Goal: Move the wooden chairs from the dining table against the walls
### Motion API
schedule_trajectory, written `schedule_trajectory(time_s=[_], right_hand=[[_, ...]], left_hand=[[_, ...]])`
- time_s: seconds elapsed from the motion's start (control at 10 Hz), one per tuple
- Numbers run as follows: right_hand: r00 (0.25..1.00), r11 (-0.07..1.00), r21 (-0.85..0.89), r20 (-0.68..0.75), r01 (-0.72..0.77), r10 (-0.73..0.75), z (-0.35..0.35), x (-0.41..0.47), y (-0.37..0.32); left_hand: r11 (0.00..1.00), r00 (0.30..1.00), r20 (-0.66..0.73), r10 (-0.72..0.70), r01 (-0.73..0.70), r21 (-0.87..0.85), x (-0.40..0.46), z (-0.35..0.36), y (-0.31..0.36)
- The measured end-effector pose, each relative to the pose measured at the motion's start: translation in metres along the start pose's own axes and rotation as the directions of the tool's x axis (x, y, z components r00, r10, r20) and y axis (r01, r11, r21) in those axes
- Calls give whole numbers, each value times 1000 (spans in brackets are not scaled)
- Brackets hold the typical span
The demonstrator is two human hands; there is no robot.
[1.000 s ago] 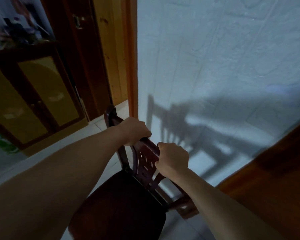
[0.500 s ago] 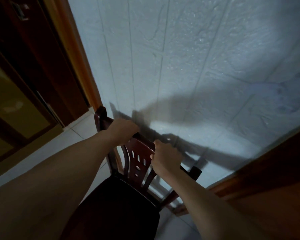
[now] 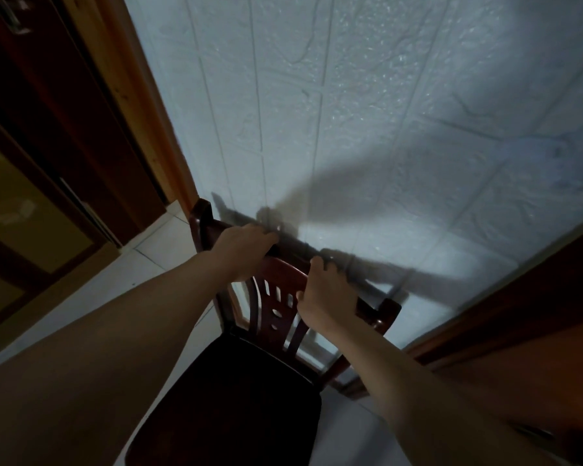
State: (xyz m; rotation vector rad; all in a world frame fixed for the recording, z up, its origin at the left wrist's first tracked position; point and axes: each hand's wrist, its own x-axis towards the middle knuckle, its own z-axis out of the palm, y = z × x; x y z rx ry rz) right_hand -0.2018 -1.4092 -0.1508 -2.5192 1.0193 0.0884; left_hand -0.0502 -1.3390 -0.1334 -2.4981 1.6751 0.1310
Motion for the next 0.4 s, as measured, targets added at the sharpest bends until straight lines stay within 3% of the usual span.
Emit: schedule_trajectory(time_s=[0.4], right_hand=[[973,975,-19,-69,-223,222,10,-52,-22]], left_hand=[[983,978,106,182,-182,-15,-34,2,-17]])
